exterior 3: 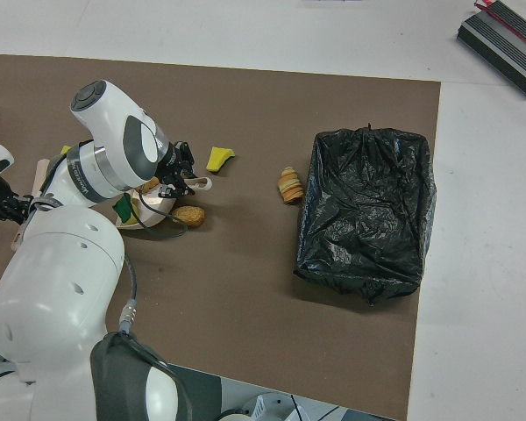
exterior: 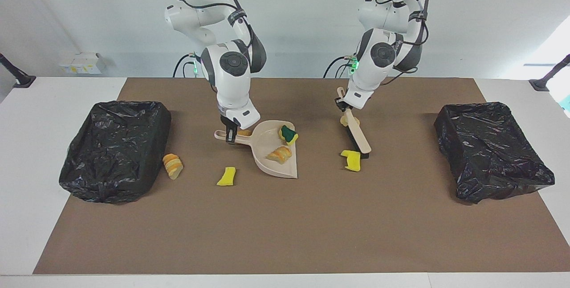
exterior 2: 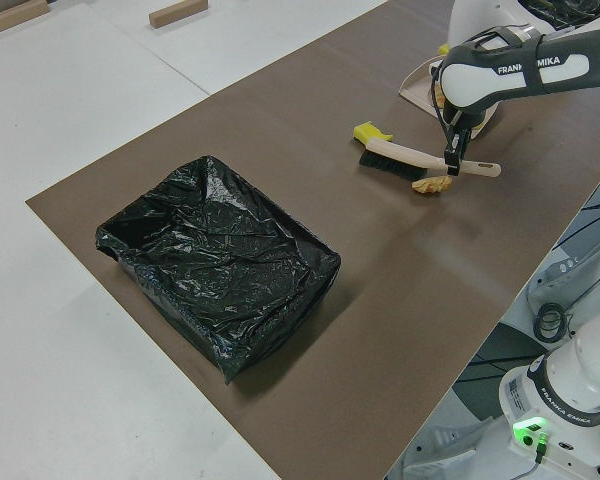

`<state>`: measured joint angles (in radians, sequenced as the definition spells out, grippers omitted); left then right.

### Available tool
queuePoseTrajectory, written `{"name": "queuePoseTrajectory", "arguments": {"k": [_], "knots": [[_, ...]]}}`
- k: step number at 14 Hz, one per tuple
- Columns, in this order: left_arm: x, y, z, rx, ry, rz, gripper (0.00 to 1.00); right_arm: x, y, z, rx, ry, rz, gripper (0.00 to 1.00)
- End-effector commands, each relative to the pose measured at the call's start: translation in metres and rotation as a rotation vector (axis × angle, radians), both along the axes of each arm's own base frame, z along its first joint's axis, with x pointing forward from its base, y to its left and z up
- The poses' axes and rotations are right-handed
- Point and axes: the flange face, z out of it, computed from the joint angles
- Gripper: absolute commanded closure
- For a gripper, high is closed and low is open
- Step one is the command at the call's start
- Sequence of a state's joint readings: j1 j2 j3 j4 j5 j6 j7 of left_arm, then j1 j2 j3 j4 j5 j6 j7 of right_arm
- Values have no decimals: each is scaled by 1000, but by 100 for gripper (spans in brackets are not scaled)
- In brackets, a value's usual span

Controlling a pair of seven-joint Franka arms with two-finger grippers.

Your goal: Sweep and dump trash in bin

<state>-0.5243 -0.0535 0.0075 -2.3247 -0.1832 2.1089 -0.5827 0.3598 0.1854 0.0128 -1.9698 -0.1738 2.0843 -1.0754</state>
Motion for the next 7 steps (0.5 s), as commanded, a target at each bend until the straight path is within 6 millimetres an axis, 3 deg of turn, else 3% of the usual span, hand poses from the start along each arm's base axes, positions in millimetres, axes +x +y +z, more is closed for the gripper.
{"name": "queuePoseTrajectory", "arguments": {"k": [1,3,5,7], "knots": [[5,-49,11,-41,-43,-78,100,-5,1,-4,-1,-16,35,100],[4,-83,18,-100,-92,-98,100,-5,2,-3,1,-20,37,100],[-15,-121,17,-125,-119,-170,100,-4,1,-3,2,-21,34,100],[-33,-142,22,-133,-120,-222,100,-5,2,-3,1,-20,36,100]]}}
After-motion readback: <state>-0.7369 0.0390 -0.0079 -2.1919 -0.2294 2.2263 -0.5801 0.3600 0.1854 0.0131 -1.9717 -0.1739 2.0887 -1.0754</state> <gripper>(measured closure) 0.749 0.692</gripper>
